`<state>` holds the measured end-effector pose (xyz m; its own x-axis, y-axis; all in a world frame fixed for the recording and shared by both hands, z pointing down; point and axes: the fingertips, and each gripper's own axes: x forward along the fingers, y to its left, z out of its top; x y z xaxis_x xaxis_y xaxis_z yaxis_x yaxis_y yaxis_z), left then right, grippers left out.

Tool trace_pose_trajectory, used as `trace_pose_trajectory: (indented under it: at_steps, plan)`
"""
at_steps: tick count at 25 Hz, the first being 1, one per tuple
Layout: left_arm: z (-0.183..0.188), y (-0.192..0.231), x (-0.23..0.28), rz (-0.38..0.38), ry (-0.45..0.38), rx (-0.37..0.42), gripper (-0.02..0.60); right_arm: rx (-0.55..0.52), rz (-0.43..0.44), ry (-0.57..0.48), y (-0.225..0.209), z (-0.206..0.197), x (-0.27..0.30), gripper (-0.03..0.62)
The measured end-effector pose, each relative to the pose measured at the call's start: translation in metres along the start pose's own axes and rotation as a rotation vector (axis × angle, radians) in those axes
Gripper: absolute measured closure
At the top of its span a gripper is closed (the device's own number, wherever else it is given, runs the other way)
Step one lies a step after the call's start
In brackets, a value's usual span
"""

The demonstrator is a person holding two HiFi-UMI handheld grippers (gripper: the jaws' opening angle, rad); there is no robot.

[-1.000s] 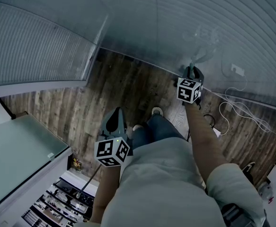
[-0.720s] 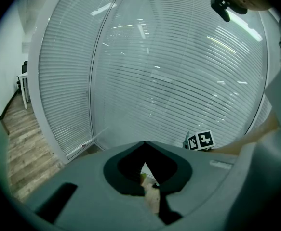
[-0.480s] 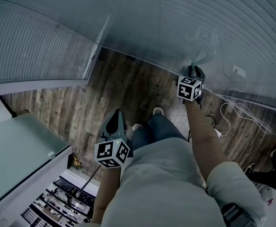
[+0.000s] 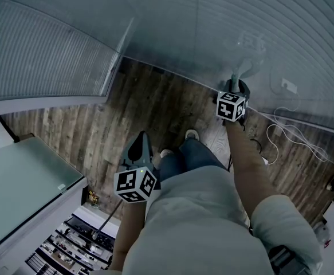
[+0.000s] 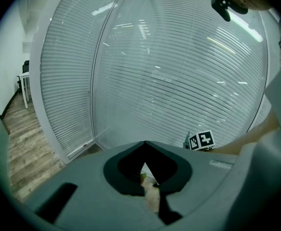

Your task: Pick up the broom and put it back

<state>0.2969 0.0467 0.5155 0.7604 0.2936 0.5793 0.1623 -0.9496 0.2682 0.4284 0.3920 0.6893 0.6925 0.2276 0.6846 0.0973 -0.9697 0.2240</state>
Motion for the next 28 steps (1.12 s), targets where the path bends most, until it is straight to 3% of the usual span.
trace_pose_trajectory:
  at_steps: [28]
  plan:
    - [0.006, 0.028, -0.018, 0.006, -0.03, -0.03, 0.577, -0.026, -0.013, -0.017, 0.021, 0.02, -0.014, 0.454]
